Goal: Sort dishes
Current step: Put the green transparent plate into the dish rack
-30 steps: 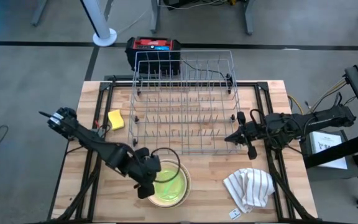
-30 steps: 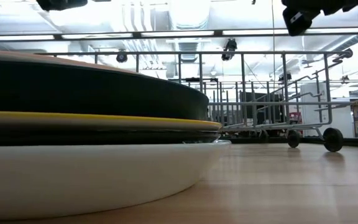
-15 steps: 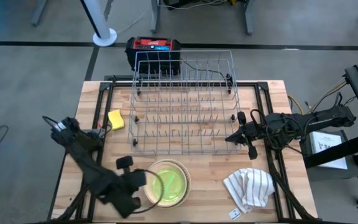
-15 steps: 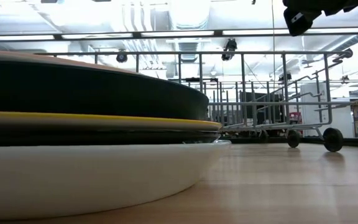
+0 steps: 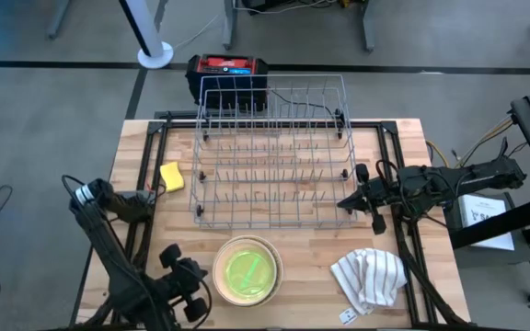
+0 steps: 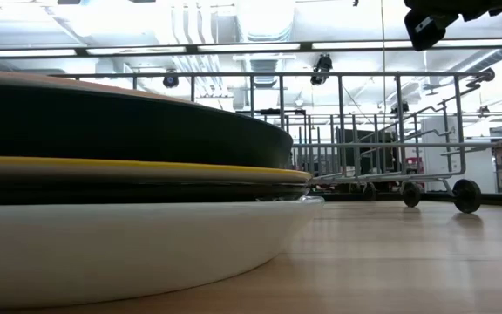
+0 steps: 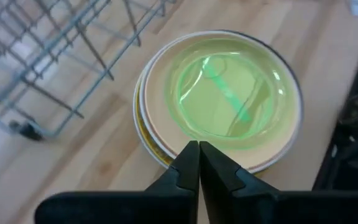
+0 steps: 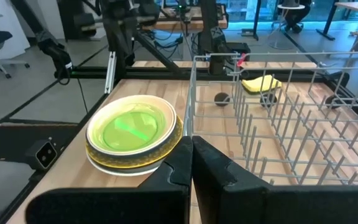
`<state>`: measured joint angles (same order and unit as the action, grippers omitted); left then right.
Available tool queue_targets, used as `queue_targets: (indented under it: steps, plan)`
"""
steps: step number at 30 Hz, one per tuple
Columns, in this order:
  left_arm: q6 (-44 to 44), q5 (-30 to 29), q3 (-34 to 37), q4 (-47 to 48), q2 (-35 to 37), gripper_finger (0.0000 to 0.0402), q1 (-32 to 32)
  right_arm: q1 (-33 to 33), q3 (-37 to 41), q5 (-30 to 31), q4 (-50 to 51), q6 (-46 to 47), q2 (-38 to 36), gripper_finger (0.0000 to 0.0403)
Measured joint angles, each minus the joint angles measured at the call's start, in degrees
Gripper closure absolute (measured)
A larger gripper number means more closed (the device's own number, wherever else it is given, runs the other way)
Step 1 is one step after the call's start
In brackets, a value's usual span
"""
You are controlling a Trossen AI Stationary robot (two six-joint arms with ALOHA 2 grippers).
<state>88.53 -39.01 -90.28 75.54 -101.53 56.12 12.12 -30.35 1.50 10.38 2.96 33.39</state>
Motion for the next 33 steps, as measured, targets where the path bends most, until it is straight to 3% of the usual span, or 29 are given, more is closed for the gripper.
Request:
queue_targets:
  steps: [12, 21, 33]
  plan:
    - [14.5, 3.6, 0.1, -1.7, -3.0, 0.0401, -1.7, 0.0, 0.0, 0.1, 3.9, 3.0, 0.0, 0.0403]
    - [14.0, 5.5, 0.1, -8.9, -2.9, 0.0401, -2.4, 0.0, -4.8, 1.7, 8.6, 3.6, 0.0, 0.0403]
    - [14.0, 3.9, 0.1, -14.0, -6.7, 0.0401, -2.5, 0.0, -4.5, 4.6, 8.3, 4.3, 0.5, 0.0403]
